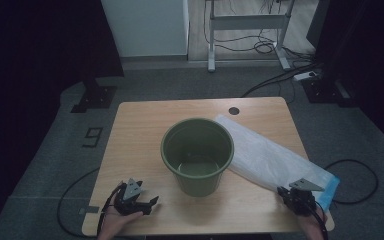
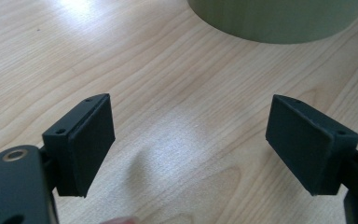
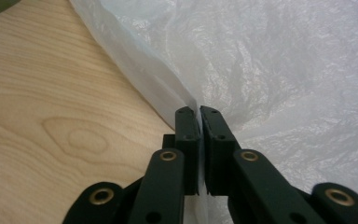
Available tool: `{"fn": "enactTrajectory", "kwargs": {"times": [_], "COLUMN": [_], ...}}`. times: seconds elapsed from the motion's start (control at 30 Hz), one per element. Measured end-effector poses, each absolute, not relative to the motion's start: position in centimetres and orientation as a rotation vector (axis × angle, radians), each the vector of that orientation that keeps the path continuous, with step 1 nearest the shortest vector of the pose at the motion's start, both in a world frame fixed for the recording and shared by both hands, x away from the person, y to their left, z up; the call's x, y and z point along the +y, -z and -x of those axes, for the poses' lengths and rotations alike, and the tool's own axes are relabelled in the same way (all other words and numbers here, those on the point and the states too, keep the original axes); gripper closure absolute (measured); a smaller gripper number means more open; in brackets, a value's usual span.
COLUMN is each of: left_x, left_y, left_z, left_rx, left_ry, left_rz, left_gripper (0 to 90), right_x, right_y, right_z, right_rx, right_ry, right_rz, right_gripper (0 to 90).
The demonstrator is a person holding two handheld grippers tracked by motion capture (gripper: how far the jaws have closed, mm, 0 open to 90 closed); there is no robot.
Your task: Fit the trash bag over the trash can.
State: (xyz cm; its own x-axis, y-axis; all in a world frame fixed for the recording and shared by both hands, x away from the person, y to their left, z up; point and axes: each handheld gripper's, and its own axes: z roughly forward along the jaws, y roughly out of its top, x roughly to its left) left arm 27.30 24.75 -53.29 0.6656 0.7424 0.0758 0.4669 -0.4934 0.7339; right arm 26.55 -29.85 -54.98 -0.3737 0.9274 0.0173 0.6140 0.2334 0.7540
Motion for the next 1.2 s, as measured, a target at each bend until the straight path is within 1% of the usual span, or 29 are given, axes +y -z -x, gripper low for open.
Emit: {"fn": "enactTrajectory", "kwargs": {"times": [0.07,0.1,0.17,0.2,0.23,0.27,0.3,0.4,0.53,0.57,0.6,0.73,0.93,1.13,1.2], "left_x": [24.8,24.8,24.9,25.0,25.0,25.0,25.0,24.9,25.0,25.0,25.0,25.0,25.2,25.5,25.5], "left_y": [53.3,53.2,53.2,53.2,53.2,53.3,53.3,53.3,53.3,53.3,53.4,53.5,53.5,53.4,53.4], "left_z": [-27.3,-27.3,-27.3,-27.4,-27.4,-27.4,-27.4,-27.4,-27.4,-27.4,-27.4,-27.5,-27.6,-27.7,-27.7], "left_rx": [0.928,0.929,0.934,0.937,0.937,0.941,0.941,0.940,0.941,0.941,0.942,0.938,0.937,0.944,0.945], "left_ry": [-0.506,-0.508,-0.508,-0.509,-0.509,-0.505,-0.506,-0.504,-0.504,-0.504,-0.501,-0.495,-0.495,-0.497,-0.496], "left_rz": [-2.177,-2.174,-2.170,-2.169,-2.169,-2.169,-2.170,-2.173,-2.172,-2.172,-2.172,-2.181,-2.180,-2.171,-2.171], "left_gripper": [15.0,15.0,15.0,15.0,15.0,15.0,15.0,15.0,15.0,15.0,15.0,15.0,15.0,15.0,15.0], "right_x": [-29.7,-29.4,-28.7,-28.3,-28.3,-27.2,-26.7,-24.9,-22.1,-22.1,-20.7,-18.5,-16.9,-15.7,-15.5], "right_y": [55.1,55.1,54.8,54.5,54.5,54.0,53.7,53.2,53.1,53.1,53.3,53.7,54.0,54.6,54.8], "right_z": [-26.4,-26.3,-26.2,-26.2,-26.2,-26.6,-26.9,-28.1,-30.2,-30.2,-31.4,-33.7,-36.5,-37.5,-37.6], "right_rx": [2.046,2.025,2.002,1.982,1.982,1.961,1.962,1.985,2.034,2.034,2.066,2.094,2.105,2.144,2.148], "right_ry": [-0.946,-0.927,-0.939,-0.944,-0.944,-0.972,-0.987,-1.019,-1.050,-1.050,-1.055,-1.042,-1.029,-1.003,-0.994], "right_rz": [-1.413,-1.405,-1.387,-1.387,-1.387,-1.370,-1.368,-1.337,-1.299,-1.299,-1.289,-1.285,-1.300,-1.304,-1.303], "right_gripper": [61.1,55.2,39.7,35.7,35.7,29.1,27.2,24.5,24.0,24.0,24.1,24.3,24.8,24.9,26.4]}}
